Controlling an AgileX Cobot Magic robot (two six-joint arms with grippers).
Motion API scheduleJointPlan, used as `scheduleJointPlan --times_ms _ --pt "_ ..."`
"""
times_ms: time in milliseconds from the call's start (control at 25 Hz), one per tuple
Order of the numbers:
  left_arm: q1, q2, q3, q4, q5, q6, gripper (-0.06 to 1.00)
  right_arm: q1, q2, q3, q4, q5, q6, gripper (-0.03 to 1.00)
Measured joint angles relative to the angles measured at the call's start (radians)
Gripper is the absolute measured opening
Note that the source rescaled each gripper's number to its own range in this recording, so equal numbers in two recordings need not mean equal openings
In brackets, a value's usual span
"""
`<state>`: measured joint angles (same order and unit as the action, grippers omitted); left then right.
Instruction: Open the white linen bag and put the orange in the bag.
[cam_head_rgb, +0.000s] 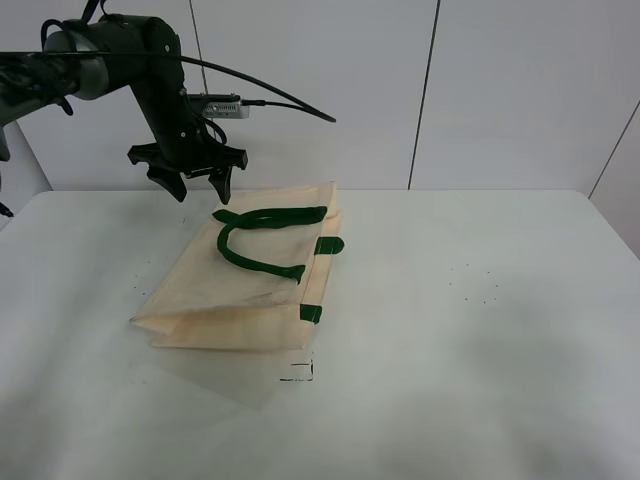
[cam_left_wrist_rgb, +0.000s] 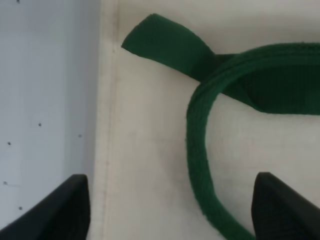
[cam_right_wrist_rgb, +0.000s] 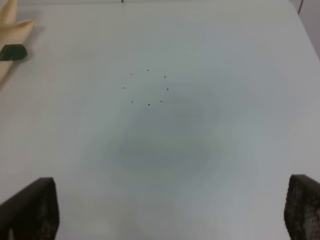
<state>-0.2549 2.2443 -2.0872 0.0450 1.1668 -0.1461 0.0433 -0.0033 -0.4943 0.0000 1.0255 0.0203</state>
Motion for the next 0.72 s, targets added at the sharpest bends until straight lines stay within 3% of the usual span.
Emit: scheduleJointPlan --times_ms 160,440,720 --pt "0.059 0.000 0.000 -0.053 0.016 0.004 0.82 0.000 0.000 0.000 0.000 0.000 0.000 1.00" --pt "0.226 -0.002 0.014 -0.029 0.020 0.012 0.82 0.000 0.000 0.000 0.000 0.000 0.000 1.00" --pt "0.253 -0.094 0.180 -0.030 0.020 0.012 0.82 0.000 0.000 0.000 0.000 0.000 0.000 1.00"
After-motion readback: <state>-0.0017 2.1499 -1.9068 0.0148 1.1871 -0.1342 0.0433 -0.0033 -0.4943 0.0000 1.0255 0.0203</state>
